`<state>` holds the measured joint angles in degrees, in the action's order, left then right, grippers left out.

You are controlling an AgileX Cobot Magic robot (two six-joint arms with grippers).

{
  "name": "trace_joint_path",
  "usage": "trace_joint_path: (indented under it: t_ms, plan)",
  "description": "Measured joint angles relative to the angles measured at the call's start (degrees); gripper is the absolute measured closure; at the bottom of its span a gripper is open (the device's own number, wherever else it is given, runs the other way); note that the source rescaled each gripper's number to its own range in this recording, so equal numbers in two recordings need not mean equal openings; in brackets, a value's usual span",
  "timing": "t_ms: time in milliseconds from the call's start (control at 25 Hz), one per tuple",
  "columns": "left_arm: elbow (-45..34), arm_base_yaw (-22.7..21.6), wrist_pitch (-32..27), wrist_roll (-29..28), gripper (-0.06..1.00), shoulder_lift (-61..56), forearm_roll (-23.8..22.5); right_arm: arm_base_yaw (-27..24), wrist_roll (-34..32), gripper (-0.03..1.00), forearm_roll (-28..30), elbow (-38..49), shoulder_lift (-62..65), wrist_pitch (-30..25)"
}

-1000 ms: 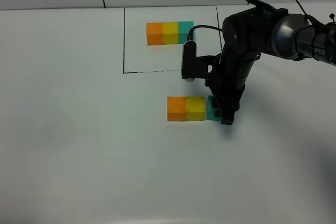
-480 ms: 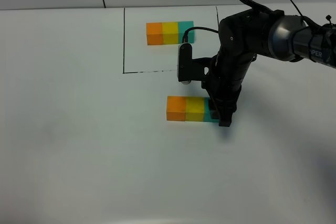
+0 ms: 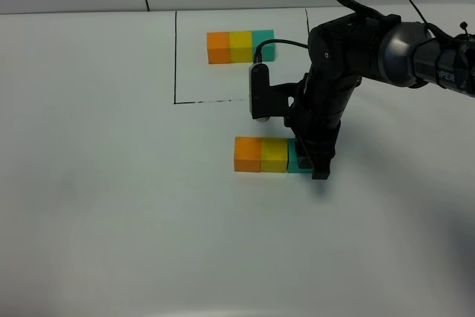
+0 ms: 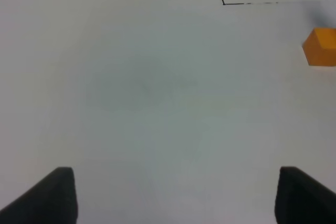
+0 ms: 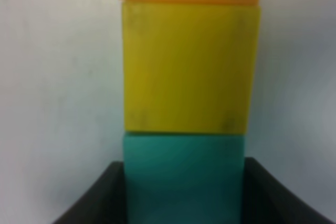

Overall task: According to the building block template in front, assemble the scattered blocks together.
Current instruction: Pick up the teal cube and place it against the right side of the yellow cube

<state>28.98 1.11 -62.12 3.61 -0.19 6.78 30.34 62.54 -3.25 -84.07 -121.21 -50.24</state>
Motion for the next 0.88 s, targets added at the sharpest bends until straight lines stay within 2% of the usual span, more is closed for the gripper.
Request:
trace_joint_path:
  t_ms: [720, 880]
  plan:
    - [0.00, 0.00, 0.00, 0.00, -0.04, 0.00, 0.00, 0.05, -0.50, 0.95, 0.00, 0.00, 0.00, 0.48]
    - [0.00, 0.00, 0.00, 0.00, -0.04, 0.00, 0.00, 0.05, -1.65, 0.88, -0.10, 0.00, -0.28, 1.98]
